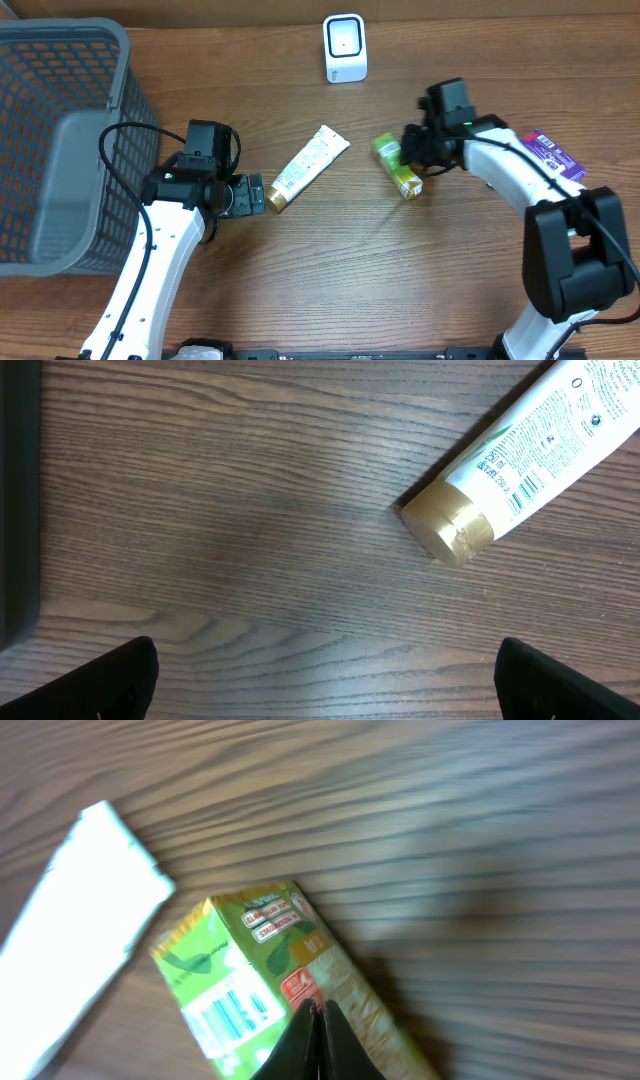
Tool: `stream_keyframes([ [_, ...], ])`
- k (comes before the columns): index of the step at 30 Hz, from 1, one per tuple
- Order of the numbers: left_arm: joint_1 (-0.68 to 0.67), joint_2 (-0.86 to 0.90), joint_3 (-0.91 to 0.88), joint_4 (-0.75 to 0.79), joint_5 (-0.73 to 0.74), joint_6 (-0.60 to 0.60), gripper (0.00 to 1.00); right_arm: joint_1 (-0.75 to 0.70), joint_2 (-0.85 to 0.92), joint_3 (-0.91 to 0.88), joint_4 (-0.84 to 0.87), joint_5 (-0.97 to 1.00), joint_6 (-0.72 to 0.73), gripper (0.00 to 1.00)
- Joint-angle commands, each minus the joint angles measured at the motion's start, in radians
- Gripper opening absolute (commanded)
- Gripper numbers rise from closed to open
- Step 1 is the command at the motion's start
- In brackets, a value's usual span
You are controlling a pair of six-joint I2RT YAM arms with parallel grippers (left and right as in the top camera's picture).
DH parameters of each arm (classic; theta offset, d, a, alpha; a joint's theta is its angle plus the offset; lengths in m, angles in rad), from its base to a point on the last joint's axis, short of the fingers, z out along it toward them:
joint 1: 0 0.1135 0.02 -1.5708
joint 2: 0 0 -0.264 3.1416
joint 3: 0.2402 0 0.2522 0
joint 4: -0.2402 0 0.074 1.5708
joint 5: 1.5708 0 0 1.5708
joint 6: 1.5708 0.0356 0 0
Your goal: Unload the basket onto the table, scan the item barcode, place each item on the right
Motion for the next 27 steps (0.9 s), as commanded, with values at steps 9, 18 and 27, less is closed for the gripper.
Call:
stream_keyframes([
  [9, -0.006, 0.004, -0.003, 0.004, -0.009, -0.014, 1.00, -0.029, -0.010, 0.176, -0.268, -0.016, -0.335, 0.62],
  [18, -0.006, 0.004, -0.003, 0.004, -0.009, -0.014, 1.00, -0.235, 0.024, 0.184, -0.432, -0.410, -0.714, 0.82],
  [27, -0.006, 0.004, -0.003, 0.004, -0.009, -0.014, 1.00, -0.235, 0.247, 0.180, -0.480, -0.611, -0.824, 0.80],
])
